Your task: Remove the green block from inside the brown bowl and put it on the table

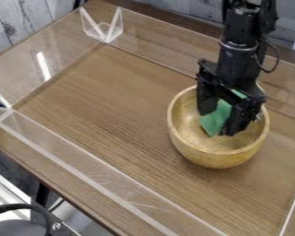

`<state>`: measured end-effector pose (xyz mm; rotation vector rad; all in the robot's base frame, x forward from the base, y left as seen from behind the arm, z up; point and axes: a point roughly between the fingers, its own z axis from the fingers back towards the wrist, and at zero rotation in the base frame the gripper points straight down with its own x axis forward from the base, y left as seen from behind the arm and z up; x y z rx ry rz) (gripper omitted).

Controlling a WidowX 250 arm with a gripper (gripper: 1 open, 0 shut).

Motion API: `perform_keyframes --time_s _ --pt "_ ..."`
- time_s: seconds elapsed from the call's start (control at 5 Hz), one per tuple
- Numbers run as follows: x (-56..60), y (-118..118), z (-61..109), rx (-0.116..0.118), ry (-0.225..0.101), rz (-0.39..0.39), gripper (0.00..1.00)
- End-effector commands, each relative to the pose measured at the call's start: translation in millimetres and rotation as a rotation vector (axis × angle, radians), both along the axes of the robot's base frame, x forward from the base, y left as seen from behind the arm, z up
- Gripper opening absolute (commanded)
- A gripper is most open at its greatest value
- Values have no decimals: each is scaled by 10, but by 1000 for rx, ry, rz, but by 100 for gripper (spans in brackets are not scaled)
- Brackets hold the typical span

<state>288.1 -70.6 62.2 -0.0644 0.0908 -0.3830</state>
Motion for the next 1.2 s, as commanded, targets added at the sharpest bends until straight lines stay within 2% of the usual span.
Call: perform_keyframes --time_s 0.0,0.2,0.6,0.8,1.0 --pt "8 -97 71 -19 -27 -18 100" --pt "-16 -136 121 -32 -36 -24 100" --pt "0 -58 169 -6 -92 -55 100" --pt "20 -55 149 13 -79 -63 0" --pt "25 -35 275 4 -86 -60 0"
